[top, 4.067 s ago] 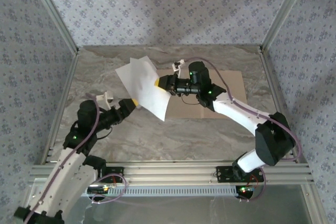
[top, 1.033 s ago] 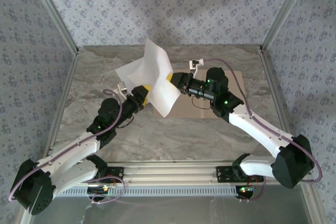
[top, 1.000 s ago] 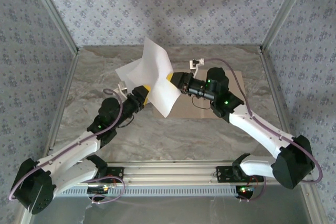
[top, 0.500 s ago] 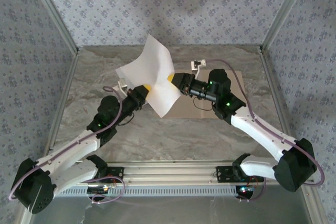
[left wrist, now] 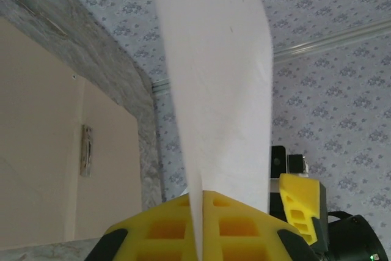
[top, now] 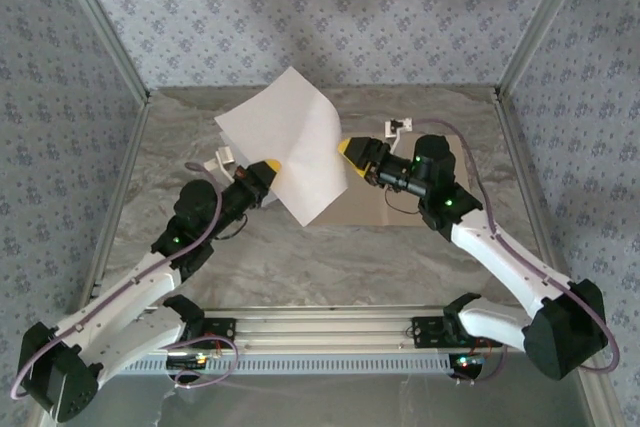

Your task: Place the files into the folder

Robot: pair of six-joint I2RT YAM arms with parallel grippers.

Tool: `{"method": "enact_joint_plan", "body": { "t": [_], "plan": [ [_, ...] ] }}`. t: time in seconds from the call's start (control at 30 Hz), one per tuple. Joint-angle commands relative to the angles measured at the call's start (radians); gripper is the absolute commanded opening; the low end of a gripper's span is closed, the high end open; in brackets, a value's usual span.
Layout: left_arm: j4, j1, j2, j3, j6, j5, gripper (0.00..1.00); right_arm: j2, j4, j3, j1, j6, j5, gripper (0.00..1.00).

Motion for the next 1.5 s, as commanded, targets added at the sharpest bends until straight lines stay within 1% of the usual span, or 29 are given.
{"method": "enact_joint_plan", "body": {
  "t": [0.0, 0.2, 0.3, 0.47, 0.6, 0.77, 0.9, 1.1, 1.17, 1.27, 1.33, 1.4, 1.47],
  "plan": [
    [-0.106, 0.040, -0.025, 0.080, 0.075, 0.078, 0.00, -0.048, -0.054, -0.039, -0.051, -0.020, -0.055, 0.68],
    [-0.315, 0.120, -0.001, 0.235, 0.218, 0.222, 0.00, -0.103, -0.090, -0.109, -0.174, -0.037, -0.185, 0.78],
    [-0.404, 0.151, 0.029, 0.318, 0.296, 0.298, 0.00, -0.109, -0.087, -0.134, -0.228, -0.023, -0.267, 0.79],
    [-0.535, 0.165, 0.130, 0.477, 0.410, 0.426, 0.00, -0.104, -0.067, -0.168, -0.268, 0.016, -0.376, 0.83],
    [-0.592, 0.164, 0.228, 0.599, 0.462, 0.522, 0.00, -0.097, 0.047, -0.215, -0.278, 0.107, -0.431, 0.86],
    [-0.604, 0.133, 0.345, 0.715, 0.483, 0.630, 0.00, -0.079, 0.188, -0.247, -0.282, 0.217, -0.464, 0.89],
    [-0.614, 0.061, 0.420, 0.798, 0.495, 0.659, 0.00, -0.069, 0.257, -0.251, -0.282, 0.263, -0.471, 0.91],
    [-0.584, -0.047, 0.482, 0.886, 0.458, 0.707, 0.00, -0.043, 0.372, -0.258, -0.285, 0.331, -0.480, 0.94],
    [-0.552, -0.062, 0.475, 0.875, 0.424, 0.720, 0.00, -0.032, 0.447, -0.270, -0.285, 0.368, -0.481, 0.95],
    [-0.477, -0.065, 0.444, 0.811, 0.366, 0.727, 0.00, -0.018, 0.612, -0.287, -0.284, 0.427, -0.487, 0.97],
    [-0.474, -0.060, 0.430, 0.777, 0.356, 0.735, 0.00, -0.013, 0.693, -0.289, -0.281, 0.462, -0.494, 0.97],
    [-0.454, -0.055, 0.421, 0.734, 0.337, 0.751, 0.00, -0.011, 0.739, -0.281, -0.271, 0.482, -0.508, 0.97],
    [-0.468, -0.037, 0.420, 0.707, 0.329, 0.765, 0.00, -0.012, 0.754, -0.270, -0.263, 0.490, -0.524, 0.97]
  ]
}}
